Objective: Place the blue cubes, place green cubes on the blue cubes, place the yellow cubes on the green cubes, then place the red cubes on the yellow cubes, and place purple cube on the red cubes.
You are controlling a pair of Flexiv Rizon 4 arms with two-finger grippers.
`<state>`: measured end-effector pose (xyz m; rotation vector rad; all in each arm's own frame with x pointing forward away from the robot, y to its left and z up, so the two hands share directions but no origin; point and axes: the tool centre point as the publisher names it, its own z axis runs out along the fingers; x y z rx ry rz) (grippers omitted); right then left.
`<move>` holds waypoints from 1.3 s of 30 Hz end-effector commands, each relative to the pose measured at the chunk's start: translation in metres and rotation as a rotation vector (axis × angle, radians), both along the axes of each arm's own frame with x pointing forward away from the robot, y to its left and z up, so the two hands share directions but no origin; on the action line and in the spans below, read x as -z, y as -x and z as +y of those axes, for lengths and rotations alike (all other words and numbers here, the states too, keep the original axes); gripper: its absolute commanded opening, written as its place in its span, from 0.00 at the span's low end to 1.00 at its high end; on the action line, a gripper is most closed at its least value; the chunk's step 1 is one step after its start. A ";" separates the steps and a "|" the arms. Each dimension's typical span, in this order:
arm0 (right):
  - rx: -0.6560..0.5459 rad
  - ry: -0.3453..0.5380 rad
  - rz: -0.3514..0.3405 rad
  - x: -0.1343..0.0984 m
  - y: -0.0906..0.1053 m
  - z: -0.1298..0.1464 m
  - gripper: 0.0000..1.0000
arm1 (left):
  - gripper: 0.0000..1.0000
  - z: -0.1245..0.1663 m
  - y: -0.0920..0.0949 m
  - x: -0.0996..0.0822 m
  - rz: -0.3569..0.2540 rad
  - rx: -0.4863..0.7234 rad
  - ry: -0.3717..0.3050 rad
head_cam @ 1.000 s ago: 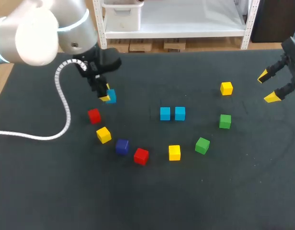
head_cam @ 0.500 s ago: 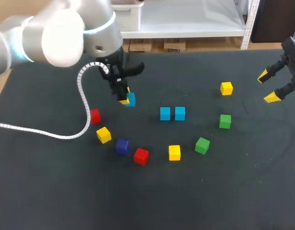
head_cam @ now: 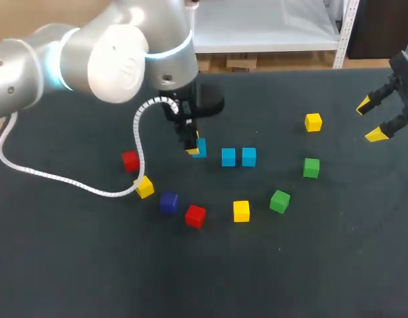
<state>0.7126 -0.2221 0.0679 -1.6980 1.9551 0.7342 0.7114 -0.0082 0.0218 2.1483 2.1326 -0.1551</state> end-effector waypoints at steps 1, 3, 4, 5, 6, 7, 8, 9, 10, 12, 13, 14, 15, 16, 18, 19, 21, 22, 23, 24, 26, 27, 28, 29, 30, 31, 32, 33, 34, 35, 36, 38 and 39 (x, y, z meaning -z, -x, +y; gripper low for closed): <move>0.000 -0.002 -0.001 0.000 0.000 0.000 1.00 | 0.00 -0.004 0.004 0.004 -0.001 -0.006 -0.002; 0.000 -0.002 -0.001 0.000 0.000 0.000 1.00 | 0.00 -0.003 0.005 0.006 -0.002 -0.012 0.003; 0.000 -0.002 -0.001 0.000 0.000 0.000 1.00 | 0.00 -0.002 0.005 0.007 0.000 -0.016 0.005; 0.000 -0.002 -0.001 0.000 0.000 0.000 1.00 | 0.00 -0.002 0.005 0.007 0.000 -0.021 0.008; 0.000 -0.002 -0.001 0.000 0.000 0.000 1.00 | 0.00 -0.002 0.005 0.008 0.000 -0.022 0.008; 0.000 -0.002 -0.001 0.000 0.000 0.000 1.00 | 0.00 -0.002 0.006 0.008 0.000 -0.023 0.008; 0.000 -0.002 -0.001 0.000 0.000 0.000 1.00 | 0.00 -0.002 0.006 0.008 0.000 -0.025 0.009; 0.000 -0.002 -0.001 0.000 0.000 0.000 1.00 | 0.00 -0.002 0.007 0.008 0.000 -0.026 0.009; 0.000 -0.002 -0.001 0.000 0.000 0.000 1.00 | 0.00 -0.002 0.008 0.008 -0.001 -0.026 0.008; 0.000 -0.002 -0.001 0.000 0.000 0.000 1.00 | 0.00 -0.003 0.009 0.009 0.001 -0.025 0.013; 0.000 -0.002 -0.001 0.000 0.000 0.000 1.00 | 0.00 -0.003 0.010 0.010 0.002 -0.024 0.014; 0.000 -0.002 -0.001 0.000 0.000 0.000 1.00 | 0.00 -0.004 0.010 0.010 0.004 -0.023 0.017; 0.000 -0.002 -0.001 0.000 0.000 0.000 1.00 | 0.00 -0.004 0.011 0.010 0.004 -0.023 0.019; 0.000 -0.002 -0.001 0.000 0.000 0.000 1.00 | 0.00 -0.004 0.011 0.011 0.005 -0.023 0.019; 0.000 -0.002 -0.001 0.000 0.000 0.000 1.00 | 0.00 -0.005 0.011 0.011 0.006 -0.022 0.020; 0.000 -0.002 -0.001 0.000 0.000 0.000 1.00 | 0.00 -0.005 0.011 0.011 0.006 -0.022 0.020; 0.000 -0.002 -0.001 0.000 0.000 0.000 1.00 | 0.00 -0.007 0.012 0.011 0.005 -0.019 0.021; 0.000 -0.002 -0.001 0.000 0.000 0.000 1.00 | 0.00 -0.008 0.012 0.012 0.005 -0.017 0.023; 0.000 -0.002 -0.001 0.000 0.000 0.000 1.00 | 0.00 -0.009 0.012 0.012 0.005 -0.015 0.025; 0.000 -0.002 -0.001 0.000 0.000 0.000 1.00 | 0.00 -0.010 0.012 0.013 0.006 -0.013 0.026; 0.000 -0.002 -0.001 0.000 0.000 0.000 1.00 | 0.00 -0.011 0.012 0.014 0.008 -0.012 0.028; 0.000 -0.002 -0.001 0.000 0.000 0.000 1.00 | 0.00 -0.013 0.013 0.014 0.010 -0.011 0.028; 0.000 -0.002 -0.001 0.000 0.000 0.000 1.00 | 0.00 -0.014 0.013 0.014 0.011 -0.008 0.028; 0.000 -0.002 -0.001 0.000 0.000 0.000 1.00 | 0.00 -0.015 0.013 0.015 0.014 -0.004 0.028; 0.000 -0.002 -0.001 0.000 0.000 0.000 1.00 | 0.00 -0.016 0.014 0.015 0.016 -0.002 0.029; 0.000 -0.002 -0.001 0.000 0.000 0.000 1.00 | 0.00 -0.017 0.014 0.015 0.016 0.000 0.029; 0.000 -0.002 -0.001 0.000 0.000 0.000 1.00 | 0.00 -0.018 0.014 0.016 0.017 0.002 0.028; 0.000 -0.002 -0.001 0.000 0.000 0.000 1.00 | 0.00 -0.018 0.014 0.016 0.017 0.004 0.028; 0.000 -0.002 -0.001 0.000 0.000 0.000 1.00 | 0.00 -0.019 0.013 0.016 0.018 0.006 0.028; 0.000 -0.002 -0.001 0.000 0.000 0.000 1.00 | 0.00 -0.019 0.013 0.017 0.018 0.006 0.028; 0.000 -0.002 -0.001 0.000 0.000 0.000 1.00 | 0.00 -0.020 0.013 0.017 0.018 0.008 0.028; 0.000 -0.002 -0.001 0.000 0.000 0.000 1.00 | 0.00 -0.020 0.012 0.017 0.020 0.010 0.029; 0.000 -0.002 -0.001 0.000 0.000 0.000 1.00 | 0.00 -0.020 0.011 0.018 0.020 0.010 0.030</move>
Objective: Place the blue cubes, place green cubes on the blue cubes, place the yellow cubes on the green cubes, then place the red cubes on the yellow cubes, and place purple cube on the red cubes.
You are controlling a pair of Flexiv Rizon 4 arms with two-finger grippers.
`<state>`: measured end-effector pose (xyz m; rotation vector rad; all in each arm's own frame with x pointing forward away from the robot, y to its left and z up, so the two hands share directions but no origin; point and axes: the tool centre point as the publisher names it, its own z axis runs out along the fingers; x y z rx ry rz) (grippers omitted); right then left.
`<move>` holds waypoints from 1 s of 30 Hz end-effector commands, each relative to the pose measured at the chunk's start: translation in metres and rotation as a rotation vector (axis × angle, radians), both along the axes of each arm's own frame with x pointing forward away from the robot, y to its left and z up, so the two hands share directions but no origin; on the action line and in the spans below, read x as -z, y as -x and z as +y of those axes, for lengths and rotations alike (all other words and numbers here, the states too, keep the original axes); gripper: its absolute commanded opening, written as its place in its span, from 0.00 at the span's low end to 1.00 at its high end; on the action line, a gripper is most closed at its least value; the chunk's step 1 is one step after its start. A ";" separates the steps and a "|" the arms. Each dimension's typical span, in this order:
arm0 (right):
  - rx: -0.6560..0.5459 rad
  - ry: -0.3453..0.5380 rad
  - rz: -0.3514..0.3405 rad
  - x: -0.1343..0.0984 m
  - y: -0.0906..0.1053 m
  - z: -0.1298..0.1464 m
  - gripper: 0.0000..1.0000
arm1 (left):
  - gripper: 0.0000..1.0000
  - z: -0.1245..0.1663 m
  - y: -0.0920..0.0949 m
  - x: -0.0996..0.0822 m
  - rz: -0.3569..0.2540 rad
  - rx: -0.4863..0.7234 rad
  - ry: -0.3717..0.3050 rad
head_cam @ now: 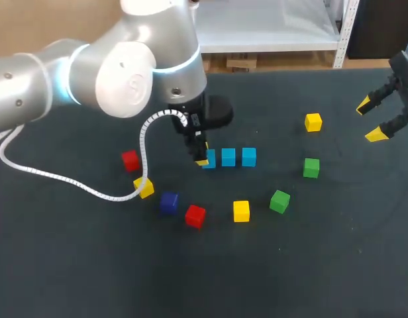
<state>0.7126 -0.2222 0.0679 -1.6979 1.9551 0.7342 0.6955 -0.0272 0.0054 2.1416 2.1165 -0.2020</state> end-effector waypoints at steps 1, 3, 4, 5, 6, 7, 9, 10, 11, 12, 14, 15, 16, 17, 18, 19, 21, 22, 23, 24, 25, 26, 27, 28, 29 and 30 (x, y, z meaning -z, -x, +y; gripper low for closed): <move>0.000 -0.002 -0.001 0.000 0.000 0.000 1.00 | 0.00 -0.001 -0.006 0.002 0.008 0.005 -0.003; 0.000 -0.002 -0.001 0.000 0.000 0.000 1.00 | 0.00 -0.001 -0.007 0.002 0.008 0.005 -0.005; 0.000 -0.002 -0.001 0.000 0.000 0.000 1.00 | 0.00 -0.001 -0.008 0.002 0.007 0.006 -0.006; 0.000 -0.002 -0.001 0.000 0.000 0.000 1.00 | 0.00 -0.001 -0.009 0.002 0.007 0.006 -0.007; 0.000 -0.002 -0.001 0.000 0.000 0.000 1.00 | 0.00 0.000 -0.009 0.002 0.006 0.006 -0.010; 0.000 -0.002 -0.001 0.000 0.000 0.000 1.00 | 0.00 0.000 -0.010 0.002 0.006 0.006 -0.011; 0.000 -0.002 -0.001 0.000 0.000 0.000 1.00 | 0.00 0.000 -0.010 0.003 0.007 0.005 -0.013; 0.000 -0.002 -0.001 0.000 0.000 0.000 1.00 | 0.00 0.000 -0.010 0.003 0.007 0.005 -0.014; 0.000 -0.002 -0.001 0.000 0.000 0.000 1.00 | 0.00 0.000 -0.010 0.003 0.007 0.005 -0.015; 0.000 -0.002 -0.001 0.000 0.000 0.000 1.00 | 0.00 0.000 -0.011 0.003 0.007 0.005 -0.015; 0.000 -0.002 -0.001 0.000 0.000 0.000 1.00 | 0.00 0.000 -0.011 0.003 0.007 0.006 -0.015; 0.000 -0.002 -0.001 0.000 0.000 0.000 1.00 | 0.00 -0.001 -0.012 0.003 0.006 0.008 -0.015; 0.000 -0.002 -0.001 0.000 0.000 0.000 1.00 | 0.00 -0.001 -0.012 0.002 0.006 0.009 -0.016; 0.000 -0.002 -0.001 0.000 0.000 0.000 1.00 | 0.00 -0.001 -0.012 0.002 0.005 0.010 -0.015; 0.000 -0.002 -0.001 0.000 0.000 0.000 1.00 | 0.00 -0.002 -0.012 0.002 0.005 0.011 -0.015; 0.000 -0.002 -0.001 0.000 0.000 0.000 1.00 | 0.00 -0.002 -0.012 0.002 0.005 0.012 -0.015; 0.000 -0.002 -0.001 0.000 0.000 0.000 1.00 | 0.00 -0.002 -0.012 0.003 0.006 0.014 -0.015; 0.000 -0.002 -0.001 0.000 0.000 0.000 1.00 | 0.00 -0.003 -0.012 0.003 0.007 0.015 -0.015; 0.000 -0.002 -0.001 0.000 0.000 0.000 1.00 | 0.00 -0.003 -0.012 0.004 0.008 0.018 -0.016; 0.000 -0.002 -0.001 0.000 0.000 0.000 1.00 | 0.00 -0.003 -0.012 0.005 0.009 0.018 -0.017; 0.000 -0.002 -0.001 0.000 0.000 0.000 1.00 | 0.00 -0.003 -0.012 0.005 0.010 0.019 -0.017; 0.000 -0.002 -0.001 0.000 0.000 0.000 1.00 | 0.00 -0.003 -0.012 0.005 0.010 0.019 -0.017; 0.000 -0.002 -0.001 0.000 0.000 0.000 1.00 | 0.00 -0.003 -0.011 0.005 0.011 0.019 -0.017; 0.000 -0.002 -0.001 0.000 0.000 0.000 1.00 | 0.00 -0.003 -0.011 0.005 0.012 0.019 -0.017; 0.000 -0.002 -0.001 0.000 0.000 0.000 1.00 | 0.00 -0.003 -0.011 0.005 0.012 0.020 -0.017; 0.000 -0.002 -0.001 0.000 0.000 0.000 1.00 | 0.00 -0.003 -0.011 0.006 0.013 0.020 -0.017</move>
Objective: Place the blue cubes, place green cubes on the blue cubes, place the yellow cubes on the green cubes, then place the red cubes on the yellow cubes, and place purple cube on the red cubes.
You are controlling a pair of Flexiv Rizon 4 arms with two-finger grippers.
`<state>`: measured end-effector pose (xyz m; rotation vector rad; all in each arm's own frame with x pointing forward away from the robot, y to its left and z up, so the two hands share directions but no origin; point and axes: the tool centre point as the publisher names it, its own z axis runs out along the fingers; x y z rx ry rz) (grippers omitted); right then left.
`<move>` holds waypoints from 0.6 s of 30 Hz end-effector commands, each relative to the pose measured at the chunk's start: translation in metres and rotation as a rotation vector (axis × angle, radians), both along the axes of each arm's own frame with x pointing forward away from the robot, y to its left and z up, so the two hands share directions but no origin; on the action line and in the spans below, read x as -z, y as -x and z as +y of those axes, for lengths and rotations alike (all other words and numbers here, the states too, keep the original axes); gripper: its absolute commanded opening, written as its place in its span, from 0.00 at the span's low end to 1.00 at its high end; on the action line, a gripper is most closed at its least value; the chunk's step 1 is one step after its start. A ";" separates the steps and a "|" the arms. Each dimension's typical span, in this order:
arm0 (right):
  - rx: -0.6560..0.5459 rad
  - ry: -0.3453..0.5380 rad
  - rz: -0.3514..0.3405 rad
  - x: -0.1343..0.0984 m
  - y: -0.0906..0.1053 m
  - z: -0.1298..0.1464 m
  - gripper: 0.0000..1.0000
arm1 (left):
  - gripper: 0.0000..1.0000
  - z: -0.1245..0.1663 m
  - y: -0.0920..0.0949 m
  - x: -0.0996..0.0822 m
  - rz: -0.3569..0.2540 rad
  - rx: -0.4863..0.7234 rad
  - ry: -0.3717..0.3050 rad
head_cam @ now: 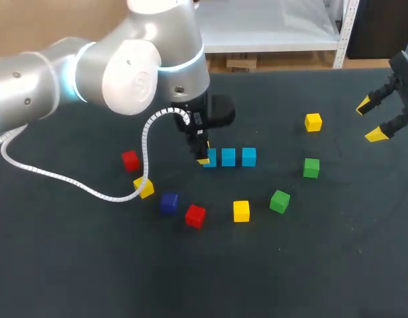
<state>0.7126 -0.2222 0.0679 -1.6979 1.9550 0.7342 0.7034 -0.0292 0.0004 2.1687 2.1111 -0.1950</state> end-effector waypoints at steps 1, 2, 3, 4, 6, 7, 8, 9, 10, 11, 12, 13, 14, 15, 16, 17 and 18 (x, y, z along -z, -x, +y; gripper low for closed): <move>0.000 -0.002 -0.001 0.000 0.000 0.000 1.00 | 0.00 -0.001 -0.003 0.001 0.009 0.005 -0.003; 0.000 -0.002 -0.001 0.000 0.000 0.000 1.00 | 0.00 -0.002 -0.003 0.002 0.011 0.004 -0.002; 0.000 -0.002 -0.001 0.000 0.000 0.000 1.00 | 0.00 -0.002 -0.003 0.002 0.012 0.004 -0.002; 0.000 -0.002 -0.001 0.000 0.000 0.000 1.00 | 0.00 -0.002 -0.003 0.002 0.012 0.004 -0.001; 0.000 -0.002 -0.001 0.000 0.000 0.000 1.00 | 0.00 -0.002 -0.003 0.002 0.015 0.004 -0.001; 0.000 -0.002 -0.001 0.000 0.000 0.000 1.00 | 0.00 -0.002 -0.003 0.002 0.015 0.005 -0.002; 0.000 -0.002 -0.001 0.000 0.000 0.000 1.00 | 0.00 -0.002 -0.002 0.002 0.016 0.005 -0.002; 0.000 -0.002 -0.001 0.000 0.000 0.000 1.00 | 0.00 -0.002 -0.002 0.002 0.016 0.005 -0.003; 0.000 -0.002 -0.001 0.000 0.000 0.000 1.00 | 0.00 -0.001 -0.003 0.002 0.015 0.005 -0.004; 0.000 -0.002 -0.001 0.000 0.000 0.000 1.00 | 0.00 -0.001 -0.003 0.002 0.014 0.005 -0.005; 0.000 -0.002 -0.001 0.000 0.000 0.000 1.00 | 0.00 0.000 -0.004 0.002 0.014 0.004 -0.006; 0.000 -0.002 -0.001 0.000 0.000 0.000 1.00 | 0.00 0.000 -0.004 0.002 0.013 0.003 -0.008; 0.000 -0.002 -0.001 0.000 0.000 0.000 1.00 | 0.00 0.001 -0.005 0.002 0.012 0.002 -0.008; 0.000 -0.002 -0.001 0.000 0.000 0.000 1.00 | 0.00 0.001 -0.005 0.002 0.010 0.002 -0.010; 0.000 -0.002 -0.001 0.000 0.000 0.000 1.00 | 0.00 0.002 -0.005 0.002 0.009 0.002 -0.011; 0.000 -0.002 -0.001 0.000 0.000 0.000 1.00 | 0.00 0.002 -0.006 0.002 0.009 0.001 -0.012; 0.000 -0.002 -0.001 0.000 0.000 0.000 1.00 | 0.00 0.002 -0.006 0.002 0.008 0.001 -0.012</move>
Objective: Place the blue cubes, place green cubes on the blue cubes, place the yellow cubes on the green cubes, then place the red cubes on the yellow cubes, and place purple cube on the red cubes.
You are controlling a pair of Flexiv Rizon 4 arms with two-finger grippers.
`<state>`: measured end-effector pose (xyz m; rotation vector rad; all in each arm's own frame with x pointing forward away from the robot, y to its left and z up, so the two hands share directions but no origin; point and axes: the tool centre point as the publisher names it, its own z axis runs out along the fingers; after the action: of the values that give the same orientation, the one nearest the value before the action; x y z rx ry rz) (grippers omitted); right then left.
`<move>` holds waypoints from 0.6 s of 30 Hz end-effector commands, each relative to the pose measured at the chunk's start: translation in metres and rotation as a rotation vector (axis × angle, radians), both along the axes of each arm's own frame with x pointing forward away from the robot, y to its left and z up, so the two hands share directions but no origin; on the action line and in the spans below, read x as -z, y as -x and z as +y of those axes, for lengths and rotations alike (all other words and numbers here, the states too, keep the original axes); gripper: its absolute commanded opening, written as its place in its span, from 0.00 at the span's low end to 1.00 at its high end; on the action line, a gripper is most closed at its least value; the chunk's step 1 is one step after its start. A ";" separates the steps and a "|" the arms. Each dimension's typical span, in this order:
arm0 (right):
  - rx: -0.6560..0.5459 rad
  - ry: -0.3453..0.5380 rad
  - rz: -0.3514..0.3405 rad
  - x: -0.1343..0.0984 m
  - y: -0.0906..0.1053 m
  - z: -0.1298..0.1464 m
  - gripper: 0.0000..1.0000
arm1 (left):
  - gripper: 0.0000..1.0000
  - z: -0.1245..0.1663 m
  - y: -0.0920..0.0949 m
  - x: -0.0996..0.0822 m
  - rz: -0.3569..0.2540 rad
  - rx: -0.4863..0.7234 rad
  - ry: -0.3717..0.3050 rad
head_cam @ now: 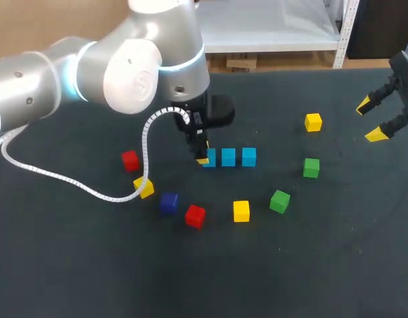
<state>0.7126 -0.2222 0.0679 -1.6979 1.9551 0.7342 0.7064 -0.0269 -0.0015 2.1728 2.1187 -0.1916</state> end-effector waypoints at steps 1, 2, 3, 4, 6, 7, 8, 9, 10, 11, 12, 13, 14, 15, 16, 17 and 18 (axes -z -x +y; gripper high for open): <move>0.000 -0.002 -0.001 0.000 0.000 0.000 1.00 | 0.00 0.000 -0.003 0.000 0.004 0.002 -0.004; 0.000 -0.002 -0.001 0.000 0.000 0.000 1.00 | 0.00 0.000 -0.003 0.000 0.005 0.002 -0.004; 0.000 -0.002 -0.001 0.000 0.000 0.000 1.00 | 0.00 -0.001 -0.003 0.000 0.005 0.002 -0.004; 0.000 -0.002 -0.001 0.000 0.000 0.000 1.00 | 0.00 -0.001 -0.003 0.000 0.006 0.003 -0.004; 0.000 -0.002 -0.001 0.000 0.000 0.000 1.00 | 0.00 -0.001 -0.003 0.000 0.007 0.004 -0.005; 0.000 -0.002 -0.001 0.000 0.000 0.000 1.00 | 0.00 -0.001 -0.003 0.000 0.007 0.004 -0.005; 0.000 -0.002 -0.001 0.000 0.000 0.000 1.00 | 0.00 -0.001 -0.003 0.001 0.008 0.004 -0.005; 0.000 -0.002 -0.001 0.000 0.000 0.000 1.00 | 0.00 -0.001 -0.003 0.001 0.008 0.003 -0.005; 0.000 -0.002 -0.001 0.000 0.000 0.000 1.00 | 0.00 0.000 -0.002 0.001 0.009 0.002 -0.005; 0.000 -0.002 -0.001 0.000 0.000 0.000 1.00 | 0.00 0.000 -0.002 0.001 0.010 0.001 -0.005; 0.000 -0.002 -0.001 0.000 0.000 0.000 1.00 | 0.00 0.000 -0.002 0.001 0.011 0.000 -0.005; 0.000 -0.002 -0.001 0.000 0.000 0.000 1.00 | 0.00 0.000 -0.002 0.001 0.013 -0.001 -0.002; 0.000 -0.002 -0.001 0.000 0.000 0.000 1.00 | 0.00 0.000 -0.002 0.001 0.014 -0.001 -0.003; 0.000 -0.002 -0.001 0.000 0.000 0.000 1.00 | 0.00 0.001 -0.002 0.001 0.016 -0.005 -0.003; 0.000 -0.002 -0.001 0.000 0.000 0.000 1.00 | 0.00 0.002 -0.002 0.001 0.018 -0.008 -0.001; 0.000 -0.002 -0.001 0.000 0.000 0.000 1.00 | 0.00 0.002 -0.002 0.001 0.019 -0.009 -0.001; 0.000 -0.002 -0.001 0.000 0.000 0.000 1.00 | 0.00 0.002 -0.002 0.001 0.020 -0.010 -0.002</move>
<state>0.7126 -0.2222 0.0679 -1.6979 1.9550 0.7342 0.7054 -0.0252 -0.0025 2.1645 2.1387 -0.2053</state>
